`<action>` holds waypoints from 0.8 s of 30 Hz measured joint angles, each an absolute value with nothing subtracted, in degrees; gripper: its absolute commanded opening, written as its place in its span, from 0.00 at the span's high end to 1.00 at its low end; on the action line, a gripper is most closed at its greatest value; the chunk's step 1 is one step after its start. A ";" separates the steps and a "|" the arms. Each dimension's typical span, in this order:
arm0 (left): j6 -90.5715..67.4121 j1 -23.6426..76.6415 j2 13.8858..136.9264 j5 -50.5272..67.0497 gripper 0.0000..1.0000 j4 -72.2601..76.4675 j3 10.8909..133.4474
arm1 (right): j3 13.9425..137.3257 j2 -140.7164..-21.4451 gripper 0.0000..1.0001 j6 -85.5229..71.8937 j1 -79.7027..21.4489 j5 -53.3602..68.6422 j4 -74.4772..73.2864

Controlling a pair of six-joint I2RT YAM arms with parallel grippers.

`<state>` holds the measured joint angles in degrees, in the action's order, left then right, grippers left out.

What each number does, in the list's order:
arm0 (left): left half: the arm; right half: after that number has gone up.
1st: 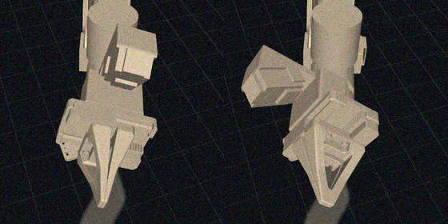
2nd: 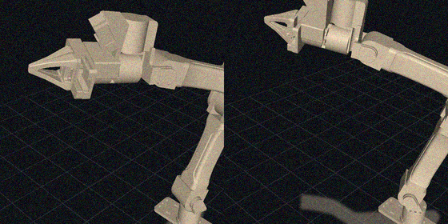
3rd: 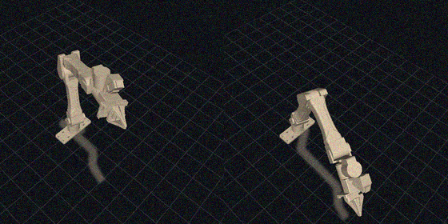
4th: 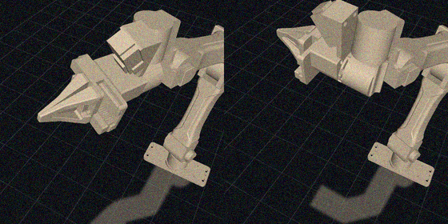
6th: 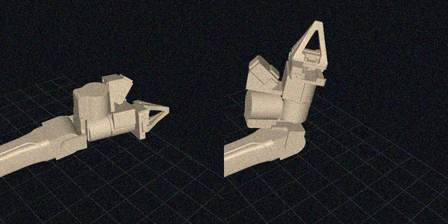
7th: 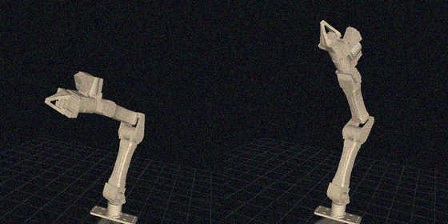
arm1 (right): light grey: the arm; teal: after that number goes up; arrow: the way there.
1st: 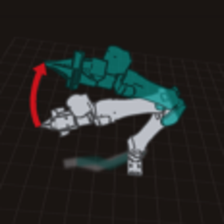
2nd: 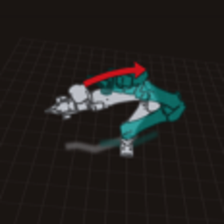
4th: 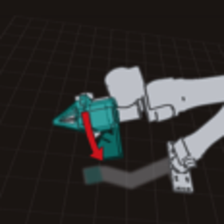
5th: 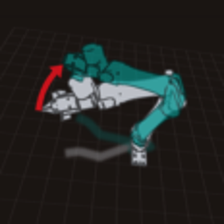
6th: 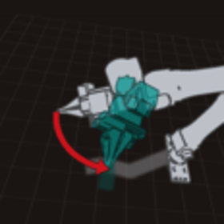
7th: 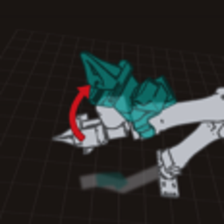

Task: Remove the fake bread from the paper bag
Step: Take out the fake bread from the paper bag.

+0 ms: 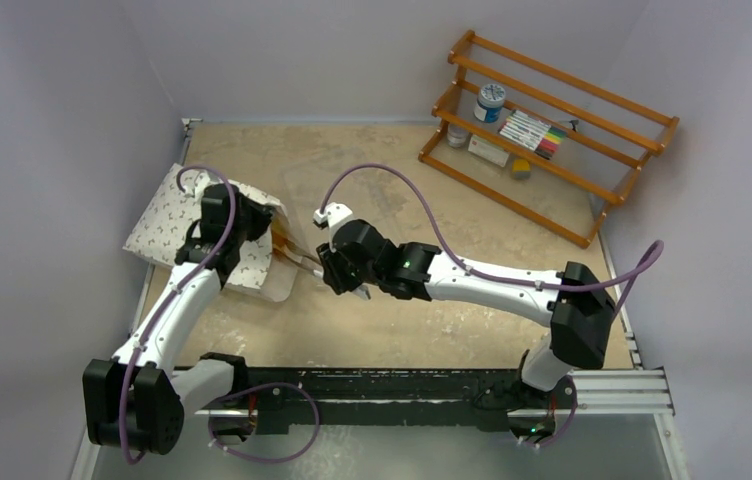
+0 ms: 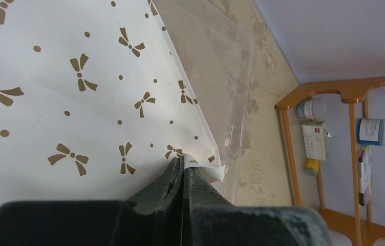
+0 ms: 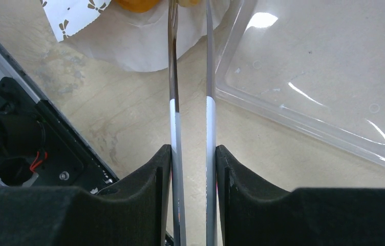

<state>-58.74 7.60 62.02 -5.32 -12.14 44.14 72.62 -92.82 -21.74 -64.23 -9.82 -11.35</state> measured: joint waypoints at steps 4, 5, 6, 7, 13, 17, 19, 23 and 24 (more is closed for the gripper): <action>-58.70 7.55 62.02 -5.15 1.00 -12.14 44.14 | 72.62 -92.60 0.63 -21.91 -64.25 -10.04 -11.60; -58.67 7.55 62.02 -5.15 1.00 -12.14 44.14 | 72.62 -92.60 0.63 -21.91 -64.25 -10.22 -11.81; -58.48 7.55 62.02 -5.13 1.00 -12.14 44.14 | 72.62 -92.60 0.63 -21.93 -64.25 -10.59 -11.86; -58.37 7.55 62.02 -5.13 1.00 -12.16 44.14 | 72.62 -92.60 0.63 -21.91 -64.25 -10.81 -11.92; -57.91 7.51 62.02 -4.89 1.00 -12.16 44.14 | 73.21 -92.60 0.63 -21.89 -64.25 -12.08 -13.50; -57.89 7.51 62.04 -4.86 1.00 -12.16 44.14 | 73.84 -92.60 0.63 -21.87 -64.29 -12.58 -14.20; -57.91 7.51 62.06 -4.82 1.00 -12.16 44.14 | 74.32 -92.60 0.63 -21.82 -64.40 -12.62 -14.48; -57.89 7.51 62.15 -4.64 1.00 -12.16 44.14 | 75.61 -92.60 0.63 -21.74 -64.53 -12.99 -14.61; -57.91 7.51 62.15 -4.62 1.00 -12.16 44.14 | 76.01 -92.60 0.63 -21.63 -64.58 -13.08 -14.70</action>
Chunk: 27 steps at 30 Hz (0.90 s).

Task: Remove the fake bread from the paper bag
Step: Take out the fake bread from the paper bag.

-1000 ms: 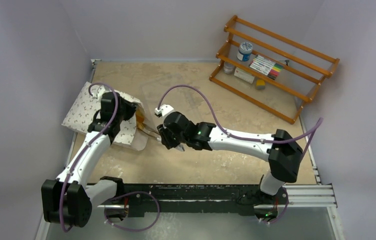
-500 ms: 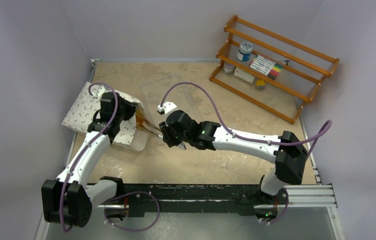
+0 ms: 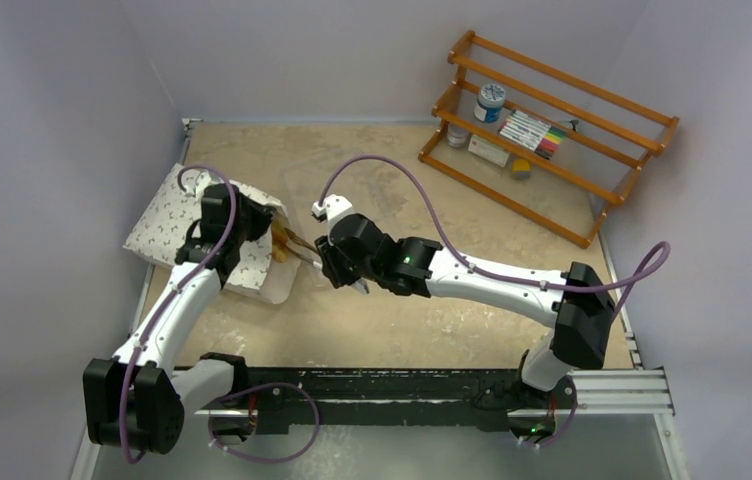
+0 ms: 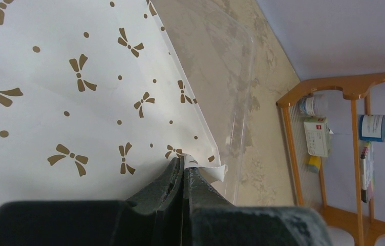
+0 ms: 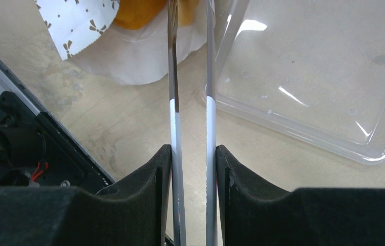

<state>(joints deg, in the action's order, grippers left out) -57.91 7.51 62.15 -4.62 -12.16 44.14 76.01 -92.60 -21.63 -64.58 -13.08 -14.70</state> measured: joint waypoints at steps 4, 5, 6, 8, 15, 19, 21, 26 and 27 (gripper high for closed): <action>-57.91 7.51 62.15 -4.54 1.00 -12.14 44.12 | 77.38 -92.60 0.63 -21.39 -64.84 -13.78 -14.76; -57.91 7.51 62.15 -4.49 1.00 -12.12 44.12 | 77.60 -92.60 0.63 -21.34 -64.88 -13.91 -14.83; -57.91 7.51 62.15 -4.49 1.00 -12.12 44.12 | 77.78 -92.60 0.64 -21.32 -64.93 -13.93 -14.92; -57.91 7.51 62.15 -4.47 1.00 -12.05 43.99 | 78.15 -92.60 0.63 -21.15 -65.04 -14.04 -15.22; -57.93 7.51 62.15 -3.84 1.00 -12.05 43.20 | 80.05 -92.60 0.63 -20.67 -65.60 -14.09 -16.10; -57.91 7.51 62.15 -3.79 1.00 -12.05 43.20 | 80.34 -92.60 0.63 -20.51 -66.11 -14.09 -16.21; -57.91 7.51 62.15 -3.68 1.00 -12.05 43.20 | 80.34 -92.62 0.63 -20.51 -66.39 -14.06 -16.34; -57.91 7.51 62.17 -3.57 1.00 -12.08 43.20 | 80.34 -92.90 0.63 -20.49 -66.65 -14.20 -16.40; -57.93 7.51 62.19 -3.51 1.00 -12.05 43.20 | 80.34 -93.12 0.63 -20.49 -66.70 -14.35 -16.34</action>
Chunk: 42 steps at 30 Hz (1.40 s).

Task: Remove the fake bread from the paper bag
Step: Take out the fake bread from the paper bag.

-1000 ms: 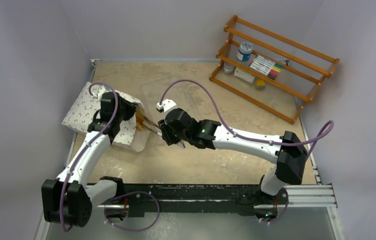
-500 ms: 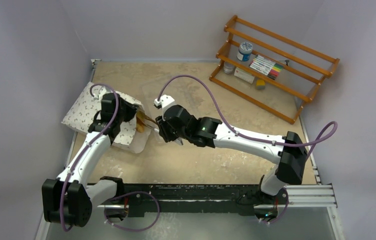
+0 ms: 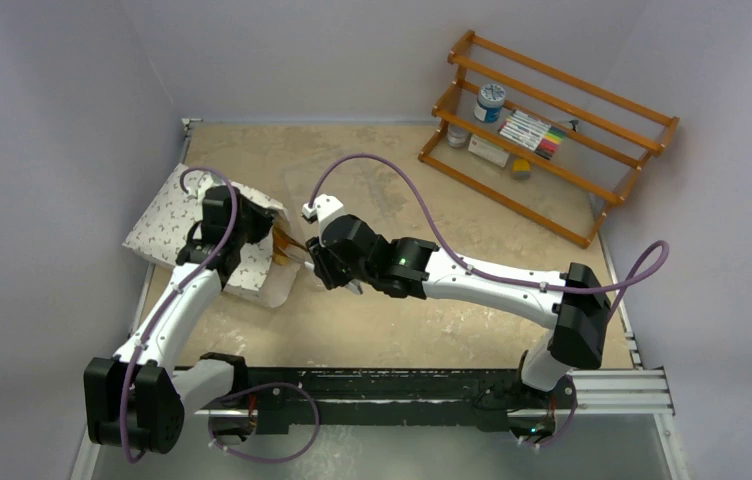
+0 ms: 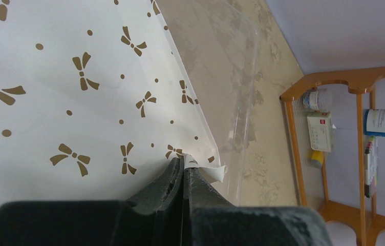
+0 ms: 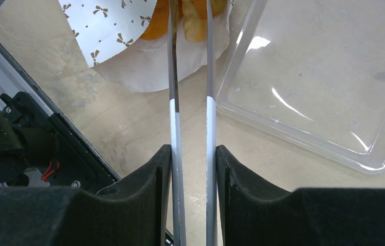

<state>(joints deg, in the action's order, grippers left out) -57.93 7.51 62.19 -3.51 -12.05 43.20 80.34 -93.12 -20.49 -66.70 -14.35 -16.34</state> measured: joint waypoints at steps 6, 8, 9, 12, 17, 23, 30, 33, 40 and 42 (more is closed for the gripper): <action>-57.91 7.51 62.24 -3.20 1.00 -12.08 43.20 | 80.71 -95.74 0.63 -20.47 -66.70 -15.44 -16.03; -57.91 7.51 62.26 -3.18 1.00 -12.08 43.20 | 81.06 -96.84 0.63 -20.49 -66.70 -15.57 -16.01; -57.91 7.51 62.24 -3.18 1.00 -12.08 43.20 | 81.30 -97.25 0.63 -20.49 -66.70 -15.59 -16.01; -57.91 7.51 62.24 -3.16 1.00 -12.10 43.20 | 82.00 -98.19 0.63 -20.38 -66.70 -15.55 -16.05; -57.91 7.49 62.24 -3.14 1.00 -12.08 43.20 | 83.46 -98.74 0.68 -20.10 -66.74 -15.59 -16.12; -57.91 7.49 62.24 -3.16 1.00 -12.10 43.20 | 83.66 -98.76 0.91 -19.97 -66.74 -16.08 -16.43; -57.91 7.49 62.17 -3.18 1.00 -12.08 43.05 | 83.64 -98.74 1.00 -20.12 -66.74 -16.97 -16.49; -57.93 7.49 62.00 -3.20 1.00 -12.08 42.83 | 83.53 -98.65 1.00 -20.27 -66.74 -17.08 -16.47; -58.06 7.49 62.00 -3.42 1.00 -11.66 42.83 | 82.19 -96.86 1.00 -20.53 -66.74 -17.58 -16.49; -58.19 7.49 62.02 -3.46 1.00 -11.35 42.83 | 81.38 -95.64 1.00 -20.56 -66.74 -17.69 -16.49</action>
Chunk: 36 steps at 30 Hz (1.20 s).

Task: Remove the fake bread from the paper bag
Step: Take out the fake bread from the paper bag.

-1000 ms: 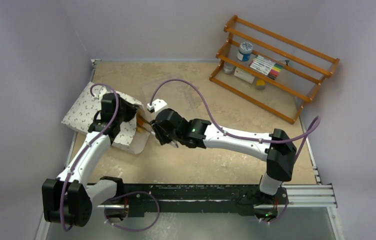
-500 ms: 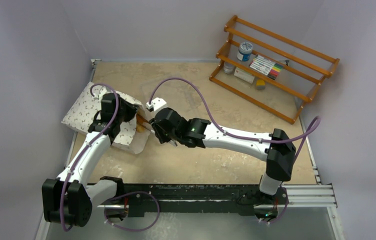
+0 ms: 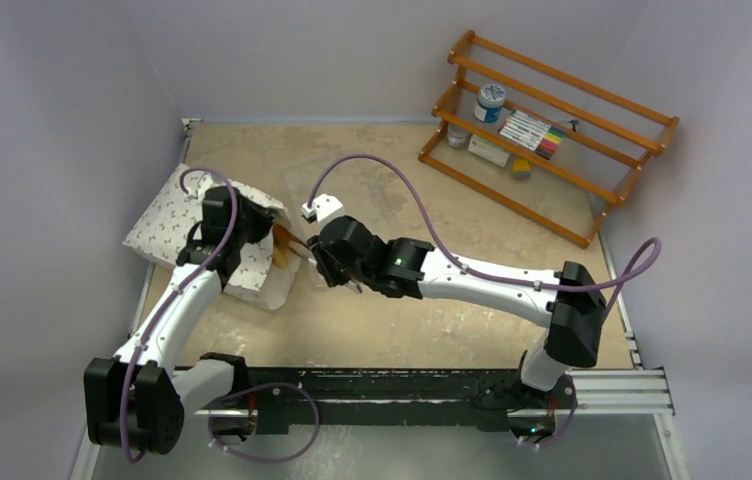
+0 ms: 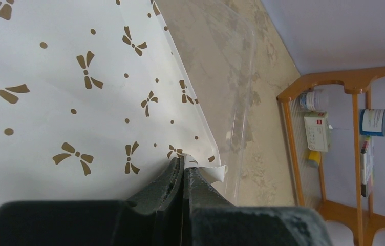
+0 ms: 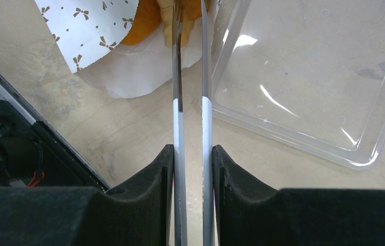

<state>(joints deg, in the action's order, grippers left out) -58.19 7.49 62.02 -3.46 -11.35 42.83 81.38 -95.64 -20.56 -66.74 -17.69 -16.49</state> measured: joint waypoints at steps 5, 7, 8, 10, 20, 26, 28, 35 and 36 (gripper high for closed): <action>-59.27 7.49 63.00 -3.64 1.00 -10.04 42.83 | 79.18 -92.03 1.00 -20.56 -66.74 -17.72 -16.82; -59.53 7.51 63.75 -3.66 1.00 -9.50 42.83 | 78.52 -90.74 1.00 -20.56 -66.74 -17.67 -17.32; -59.59 7.51 64.05 -3.70 1.00 -9.28 42.83 | 78.26 -90.26 1.00 -20.56 -66.74 -17.61 -17.54; -59.81 7.51 64.93 -3.90 1.00 -8.51 42.85 | 77.25 -89.08 1.00 -20.56 -66.74 -17.32 -17.74; -61.14 7.51 67.53 -4.36 1.00 -6.31 42.96 | 71.75 -84.23 1.00 -20.60 -66.74 -16.88 -18.04; -62.00 7.51 67.53 -4.99 1.00 -5.72 42.96 | 71.77 -84.18 1.00 -20.62 -66.74 -17.04 -18.85; -62.00 7.49 67.53 -5.21 1.00 -5.61 42.96 | 71.77 -84.07 1.00 -20.67 -66.74 -17.04 -19.46; -62.04 7.51 67.40 -5.63 1.00 -5.61 42.96 | 71.77 -82.00 1.00 -21.21 -66.74 -17.34 -21.10; -62.06 7.51 67.31 -5.74 1.00 -5.61 42.96 | 71.77 -81.58 1.00 -21.34 -66.74 -17.47 -21.19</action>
<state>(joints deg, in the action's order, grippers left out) -62.06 7.51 67.31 -5.74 -5.61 42.96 71.77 -81.58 -21.34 -66.74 -17.47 -21.19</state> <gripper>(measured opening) 0.005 0.317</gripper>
